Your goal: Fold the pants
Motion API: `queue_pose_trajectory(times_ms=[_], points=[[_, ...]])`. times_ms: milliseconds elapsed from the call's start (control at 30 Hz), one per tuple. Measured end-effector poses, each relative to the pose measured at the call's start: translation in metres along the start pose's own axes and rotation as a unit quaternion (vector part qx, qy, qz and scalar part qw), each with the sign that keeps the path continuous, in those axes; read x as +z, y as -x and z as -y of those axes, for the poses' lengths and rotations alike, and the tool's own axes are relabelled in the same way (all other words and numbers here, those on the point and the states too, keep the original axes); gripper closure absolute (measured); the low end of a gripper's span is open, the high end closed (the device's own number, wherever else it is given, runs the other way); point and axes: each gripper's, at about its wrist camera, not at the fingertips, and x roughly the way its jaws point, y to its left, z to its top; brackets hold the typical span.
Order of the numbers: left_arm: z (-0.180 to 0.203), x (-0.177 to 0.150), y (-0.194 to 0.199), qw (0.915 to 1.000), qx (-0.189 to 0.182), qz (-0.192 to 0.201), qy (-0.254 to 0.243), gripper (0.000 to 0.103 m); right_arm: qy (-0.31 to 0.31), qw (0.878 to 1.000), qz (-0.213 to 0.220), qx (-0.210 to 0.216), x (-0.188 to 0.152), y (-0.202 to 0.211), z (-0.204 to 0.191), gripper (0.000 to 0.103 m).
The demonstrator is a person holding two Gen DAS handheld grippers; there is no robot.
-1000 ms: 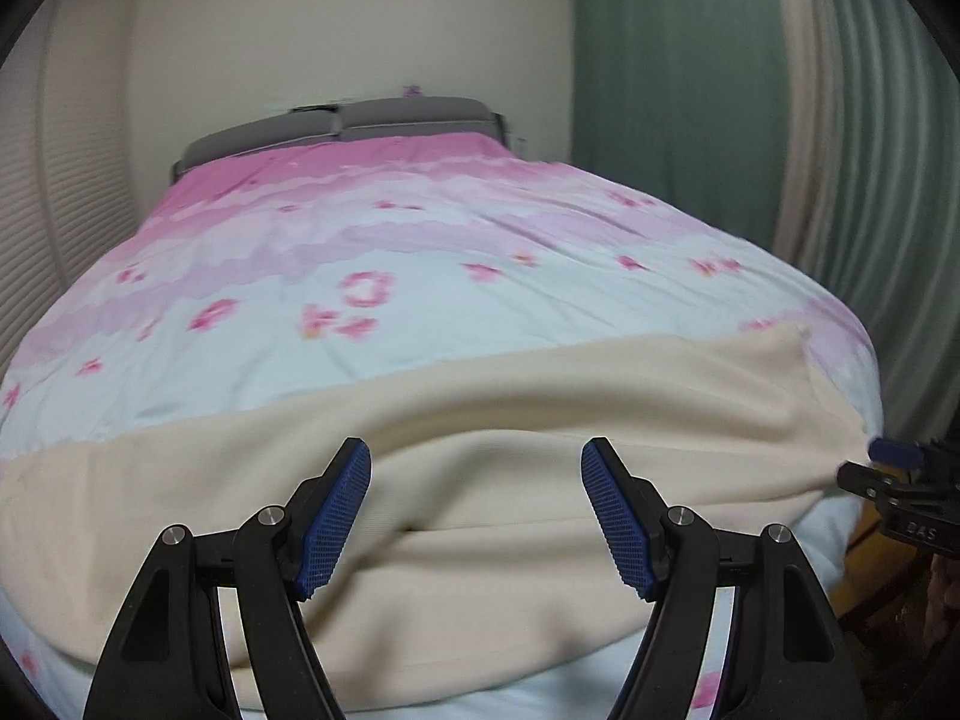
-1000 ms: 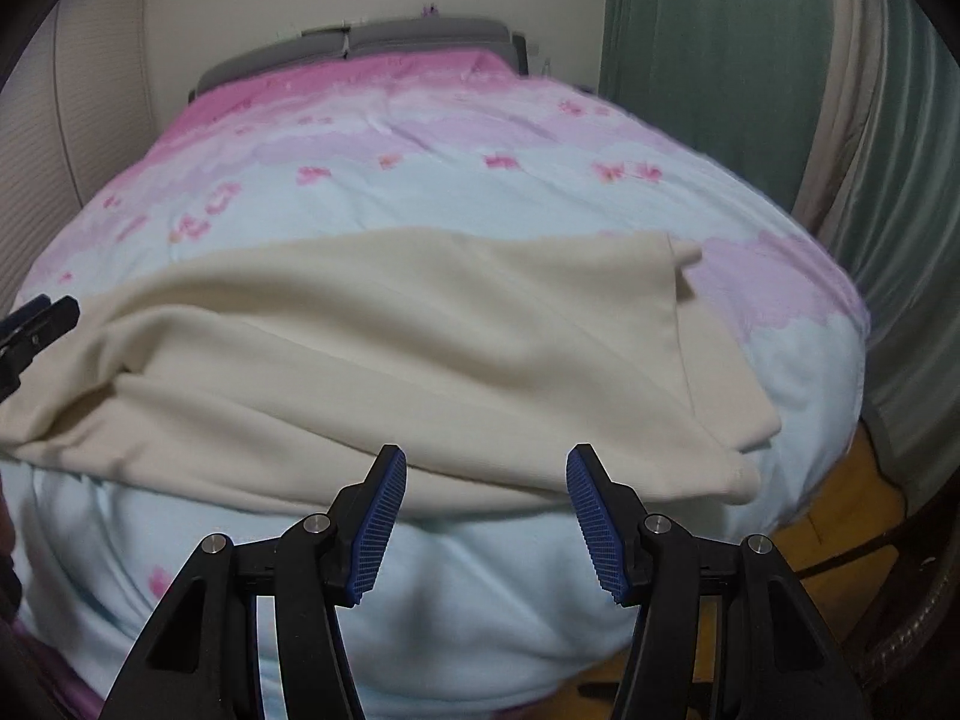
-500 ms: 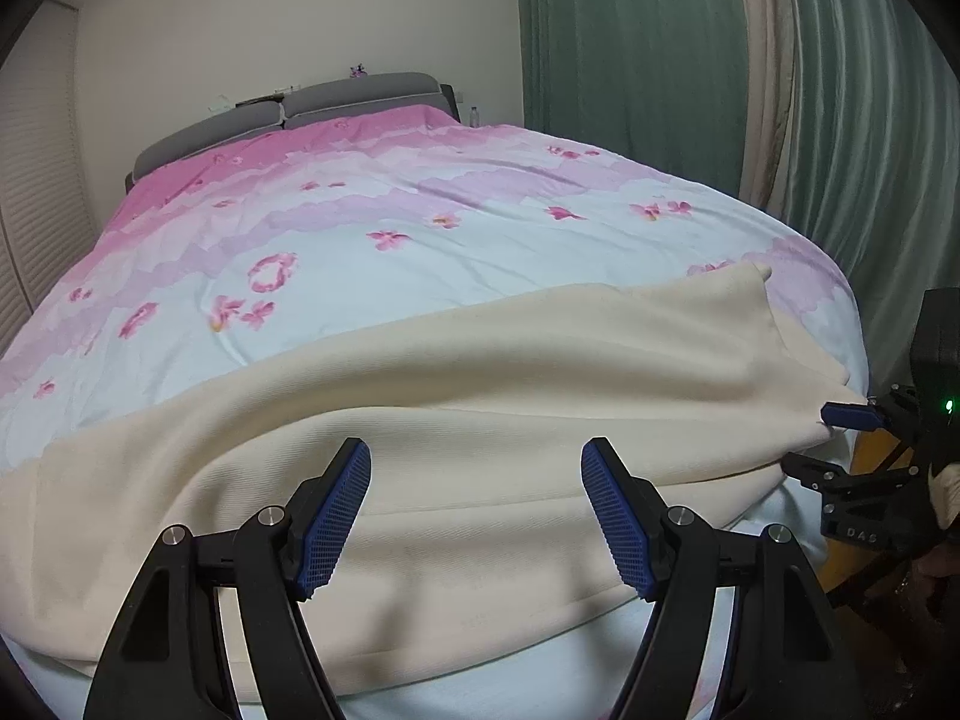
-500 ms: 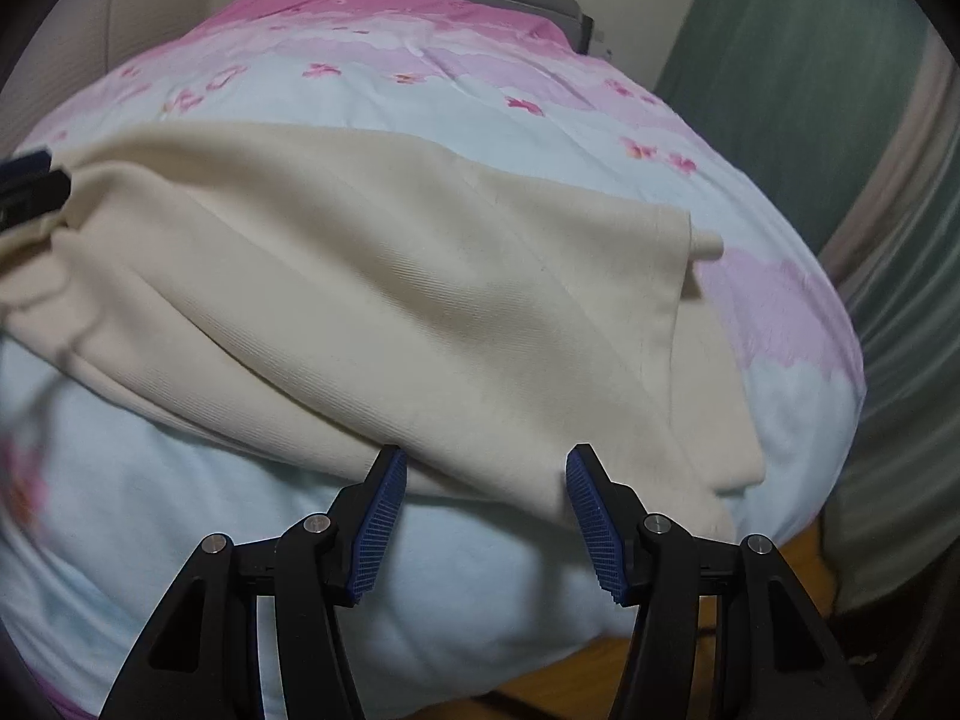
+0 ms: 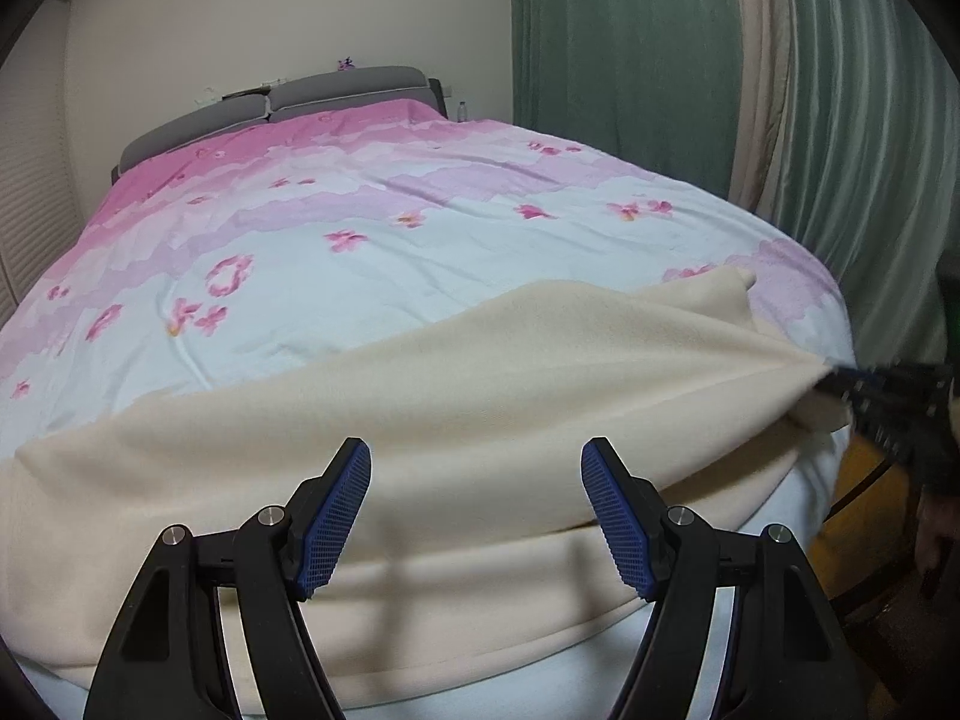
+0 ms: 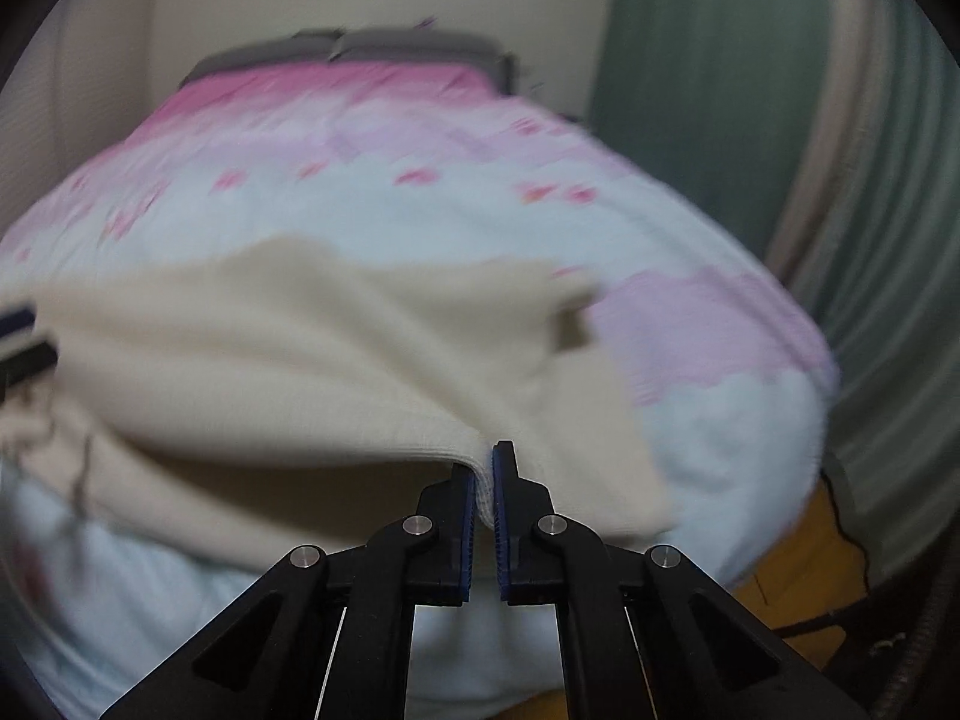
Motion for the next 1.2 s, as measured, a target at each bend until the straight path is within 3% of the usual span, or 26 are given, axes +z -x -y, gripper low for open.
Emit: queue_pose_trajectory(times_ms=[133, 200, 300, 367, 500, 667, 800, 900, 1033, 1067, 1200], points=[[0.013, -0.001, 0.0, 0.9999, -0.012, 0.0, -0.007, 0.031, 0.004, 1.0, -0.01, -0.014, 0.0, -0.004, 0.009, 0.098], [0.017, -0.003, -0.004, 0.9998, -0.016, -0.006, -0.009, 0.031, 0.009, 0.998, -0.065, 0.001, -0.016, -0.027, 0.002, 0.098], [0.02, -0.006, -0.007, 0.9997, -0.018, -0.014, -0.012, 0.031, -0.007, 0.993, -0.11, 0.036, -0.036, -0.044, -0.007, 0.097], [0.021, -0.006, -0.008, 0.9996, -0.017, -0.015, -0.016, 0.031, -0.021, 0.993, -0.102, 0.052, -0.04, -0.038, -0.007, 0.092], [0.022, -0.001, -0.007, 0.9997, -0.016, -0.01, -0.019, 0.031, -0.068, 0.994, -0.054, 0.066, -0.03, -0.01, 0.012, 0.056], [0.03, 0.013, -0.007, 0.9996, -0.019, 0.001, -0.021, 0.031, -0.153, 0.981, 0.017, 0.116, -0.006, 0.012, 0.053, 0.039], [0.043, 0.03, -0.01, 0.9992, -0.025, 0.013, -0.028, 0.031, -0.179, 0.978, -0.002, 0.109, 0.036, -0.031, 0.075, 0.039], [0.058, 0.045, -0.02, 0.9989, -0.028, 0.02, -0.034, 0.031, -0.203, 0.971, -0.014, 0.128, 0.057, -0.071, 0.085, 0.044], [0.071, 0.059, -0.032, 0.9986, -0.034, 0.021, -0.036, 0.031, -0.262, 0.947, -0.054, 0.18, 0.069, -0.124, 0.09, 0.062], [0.075, 0.063, -0.036, 0.9985, -0.036, 0.021, -0.037, 0.031, -0.281, 0.936, -0.067, 0.201, 0.071, -0.14, 0.091, 0.062], [0.08, 0.069, -0.047, 0.9982, -0.038, 0.019, -0.042, 0.031, -0.316, 0.918, -0.103, 0.216, 0.073, -0.179, 0.095, 0.065]])
